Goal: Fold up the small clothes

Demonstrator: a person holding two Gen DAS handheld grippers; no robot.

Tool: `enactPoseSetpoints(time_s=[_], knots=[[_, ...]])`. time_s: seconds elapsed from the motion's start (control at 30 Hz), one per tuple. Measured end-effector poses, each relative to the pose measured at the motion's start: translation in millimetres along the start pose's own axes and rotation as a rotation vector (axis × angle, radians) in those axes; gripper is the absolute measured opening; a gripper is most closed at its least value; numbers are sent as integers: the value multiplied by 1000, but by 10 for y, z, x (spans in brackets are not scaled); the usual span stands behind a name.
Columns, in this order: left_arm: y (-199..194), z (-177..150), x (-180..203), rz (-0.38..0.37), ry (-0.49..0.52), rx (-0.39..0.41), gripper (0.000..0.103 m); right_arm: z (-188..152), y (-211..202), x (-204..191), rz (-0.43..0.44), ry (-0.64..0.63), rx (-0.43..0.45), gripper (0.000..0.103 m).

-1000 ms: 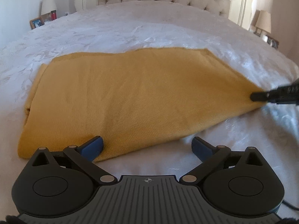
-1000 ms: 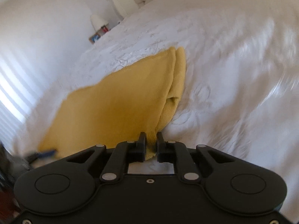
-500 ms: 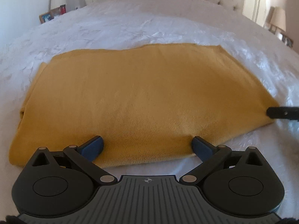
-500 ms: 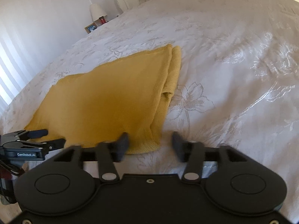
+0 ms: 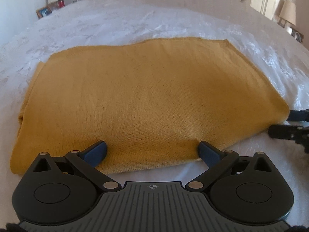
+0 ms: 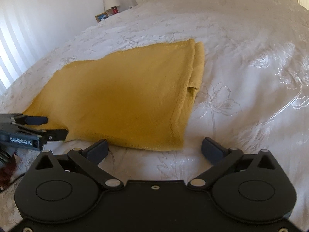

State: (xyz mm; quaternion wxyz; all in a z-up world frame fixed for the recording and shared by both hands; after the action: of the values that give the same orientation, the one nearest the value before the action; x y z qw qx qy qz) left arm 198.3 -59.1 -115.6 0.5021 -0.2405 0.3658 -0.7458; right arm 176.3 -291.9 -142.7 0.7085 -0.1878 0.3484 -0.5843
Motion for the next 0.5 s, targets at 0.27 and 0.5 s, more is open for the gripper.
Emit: enactPoseSetpoints(time_s=[0.27,0.5], knots=[[-250,537,-9,39,-30,90,90,33,-38,91,58,96,-4,103],[160,1160,-182,111,-149,78,90,45,-49,128,86,144,-2,103]])
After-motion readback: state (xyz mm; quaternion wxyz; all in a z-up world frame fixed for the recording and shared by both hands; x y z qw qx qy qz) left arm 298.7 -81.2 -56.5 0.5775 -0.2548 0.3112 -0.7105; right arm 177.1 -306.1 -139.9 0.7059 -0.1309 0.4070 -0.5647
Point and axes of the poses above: each gripper's, at about its wrist camera, not at the fingertips, and y roughly the way its jaws point, x to its right, z to its top, the point moved 7 cm from there along y, roughly the way its jaws point
